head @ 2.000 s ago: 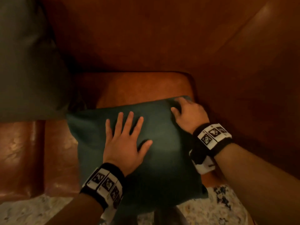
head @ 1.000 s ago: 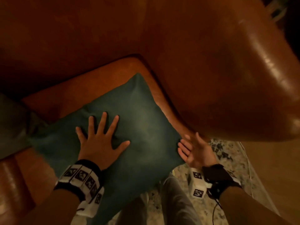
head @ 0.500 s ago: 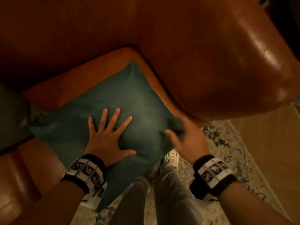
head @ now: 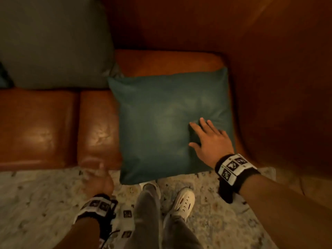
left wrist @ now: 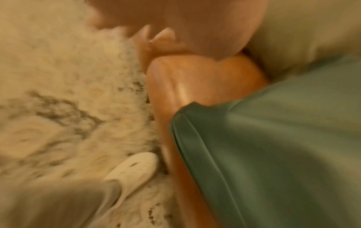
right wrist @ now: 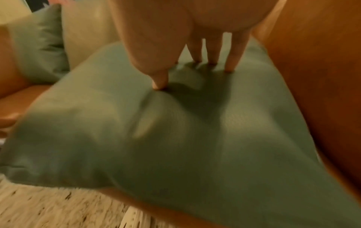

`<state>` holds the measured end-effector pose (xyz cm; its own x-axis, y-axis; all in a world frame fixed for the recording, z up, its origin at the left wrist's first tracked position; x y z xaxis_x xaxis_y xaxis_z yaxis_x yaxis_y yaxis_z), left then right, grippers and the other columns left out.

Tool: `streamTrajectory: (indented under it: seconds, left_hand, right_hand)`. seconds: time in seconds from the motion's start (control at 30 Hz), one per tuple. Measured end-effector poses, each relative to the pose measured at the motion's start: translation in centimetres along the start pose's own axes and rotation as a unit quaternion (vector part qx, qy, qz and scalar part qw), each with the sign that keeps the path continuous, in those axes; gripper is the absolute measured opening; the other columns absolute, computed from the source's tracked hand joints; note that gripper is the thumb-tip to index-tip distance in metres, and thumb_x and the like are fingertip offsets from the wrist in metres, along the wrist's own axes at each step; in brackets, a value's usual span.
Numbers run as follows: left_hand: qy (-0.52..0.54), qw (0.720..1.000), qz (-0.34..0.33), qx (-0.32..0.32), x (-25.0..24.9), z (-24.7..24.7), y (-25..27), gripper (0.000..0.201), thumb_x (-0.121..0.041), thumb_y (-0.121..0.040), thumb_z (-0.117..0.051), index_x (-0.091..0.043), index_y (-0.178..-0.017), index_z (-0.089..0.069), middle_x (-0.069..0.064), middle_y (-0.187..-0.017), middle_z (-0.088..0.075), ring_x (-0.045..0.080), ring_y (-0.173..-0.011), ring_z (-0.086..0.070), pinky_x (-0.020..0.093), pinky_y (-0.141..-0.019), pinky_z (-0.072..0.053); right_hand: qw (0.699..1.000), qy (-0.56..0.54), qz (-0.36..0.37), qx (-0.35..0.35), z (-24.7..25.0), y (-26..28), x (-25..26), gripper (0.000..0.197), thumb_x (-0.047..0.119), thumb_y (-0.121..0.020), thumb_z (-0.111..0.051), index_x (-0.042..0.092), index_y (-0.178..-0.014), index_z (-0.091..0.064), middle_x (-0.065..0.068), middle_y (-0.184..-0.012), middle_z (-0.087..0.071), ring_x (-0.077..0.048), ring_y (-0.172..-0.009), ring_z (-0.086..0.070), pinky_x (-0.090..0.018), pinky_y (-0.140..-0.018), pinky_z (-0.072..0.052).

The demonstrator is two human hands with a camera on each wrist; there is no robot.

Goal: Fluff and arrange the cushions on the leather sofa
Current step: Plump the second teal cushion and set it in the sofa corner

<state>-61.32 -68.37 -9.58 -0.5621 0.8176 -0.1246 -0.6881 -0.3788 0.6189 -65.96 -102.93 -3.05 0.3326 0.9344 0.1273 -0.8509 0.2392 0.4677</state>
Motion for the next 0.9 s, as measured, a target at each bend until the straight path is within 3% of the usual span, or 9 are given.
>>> streamTrajectory:
  seconds: [0.07,0.17,0.27,0.33,0.47,0.57,0.63,0.77,0.9]
  left_hand:
    - [0.002,0.985,-0.147,-0.091,-2.3,0.4,2.9,0.083,-0.066,-0.091,-0.033,-0.018,-0.154,-0.011,0.018,-0.159,-0.013,0.037,-0.146,-0.016,0.05,-0.119,-0.01]
    - [-0.084,0.866,-0.479,-0.113,-9.3,-1.6,9.4,0.082,-0.065,-0.084,-0.046,-0.027,-0.152,-0.02,0.012,-0.159,-0.016,0.035,-0.148,-0.011,0.055,-0.118,-0.005]
    - [-0.188,0.786,-0.582,-0.094,-10.9,-5.3,9.6,0.071,-0.063,-0.088,-0.043,-0.037,-0.151,-0.022,0.004,-0.161,-0.016,0.031,-0.149,-0.009,0.059,-0.115,-0.016]
    - [-0.229,0.79,-0.56,-0.1,-7.3,-6.7,5.5,0.067,-0.065,-0.09,-0.037,-0.041,-0.151,-0.02,0.0,-0.161,-0.016,0.028,-0.149,-0.007,0.058,-0.114,-0.018]
    - [-0.175,0.96,-0.22,-0.015,2.4,-7.2,0.7,0.071,-0.074,-0.087,-0.026,-0.046,-0.151,-0.009,0.005,-0.161,-0.016,0.038,-0.144,-0.021,0.062,-0.11,-0.021]
    - [-0.07,0.988,-0.041,0.131,5.2,-4.8,3.0,0.065,-0.068,-0.089,-0.025,-0.018,-0.105,-0.063,0.017,-0.121,-0.063,0.031,-0.101,-0.058,0.044,-0.094,-0.047]
    - [-0.115,0.976,-0.145,0.114,2.3,-3.1,5.6,0.035,-0.044,-0.088,-0.042,-0.017,-0.073,-0.058,0.011,-0.096,-0.069,0.025,-0.078,-0.057,0.033,-0.076,-0.049]
    - [0.024,0.847,-0.408,0.339,-9.1,-2.6,9.9,0.029,-0.033,-0.089,-0.051,-0.017,-0.1,-0.073,0.001,-0.096,-0.072,0.019,-0.092,-0.065,0.028,-0.082,-0.047]
    - [0.143,0.768,-0.173,0.6,-11.9,-2.5,3.9,0.044,-0.027,-0.103,-0.027,-0.012,-0.139,-0.047,0.013,-0.124,-0.06,0.018,-0.085,-0.064,0.024,-0.071,-0.051]
  right_hand:
    - [1.0,0.022,0.007,-0.012,1.7,-0.4,0.6,0.07,0.054,-0.088,-0.057,0.034,-0.149,-0.028,-0.005,-0.161,-0.026,-0.027,-0.148,-0.025,-0.047,-0.112,-0.032]
    - [0.995,0.068,0.049,-0.049,3.2,-1.5,2.5,0.08,0.057,-0.078,-0.066,0.032,-0.147,-0.031,-0.011,-0.16,-0.025,-0.033,-0.147,-0.023,-0.049,-0.112,-0.03]
    - [0.991,0.122,0.049,-0.04,3.2,-3.2,2.3,0.09,0.06,-0.076,-0.067,0.037,-0.15,-0.021,-0.01,-0.163,-0.02,-0.03,-0.15,-0.019,-0.051,-0.114,-0.025]
    - [0.991,0.124,0.042,-0.028,2.8,-3.8,1.9,0.089,0.068,-0.077,-0.064,0.04,-0.148,-0.018,-0.006,-0.163,-0.021,-0.027,-0.15,-0.02,-0.053,-0.114,-0.024]
    - [0.991,0.12,0.05,-0.021,2.1,-4.7,2.8,0.089,0.069,-0.077,-0.064,0.042,-0.148,-0.017,-0.004,-0.164,-0.019,-0.025,-0.15,-0.019,-0.055,-0.115,-0.025]
    - [0.994,0.107,0.033,-0.012,2.1,-4.3,3.0,0.091,0.066,-0.075,-0.068,0.041,-0.147,-0.019,-0.004,-0.163,-0.02,-0.026,-0.15,-0.019,-0.057,-0.115,-0.025]
    - [0.994,0.104,0.032,-0.009,2.3,-4.1,2.9,0.092,0.066,-0.075,-0.068,0.04,-0.149,-0.019,-0.005,-0.163,-0.02,-0.025,-0.15,-0.018,-0.055,-0.115,-0.025]
    - [0.993,0.114,0.028,-0.005,2.3,-4.1,3.2,0.094,0.063,-0.074,-0.072,0.039,-0.149,-0.021,-0.004,-0.162,-0.022,-0.026,-0.15,-0.02,-0.054,-0.114,-0.026]
    - [0.995,0.099,0.015,-0.007,2.8,-4.0,2.8,0.093,0.059,-0.072,-0.076,0.039,-0.146,-0.024,-0.002,-0.162,-0.024,-0.024,-0.149,-0.023,-0.053,-0.113,-0.028]
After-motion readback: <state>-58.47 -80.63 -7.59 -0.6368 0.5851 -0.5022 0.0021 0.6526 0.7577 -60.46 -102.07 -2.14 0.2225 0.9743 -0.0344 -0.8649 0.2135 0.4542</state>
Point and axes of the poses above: each hand's wrist, its own y-axis away from the middle knuckle, its own z-axis out of the back of the hand, x = y × z, the point moved 1 cm from there along -y, towards the middle knuckle
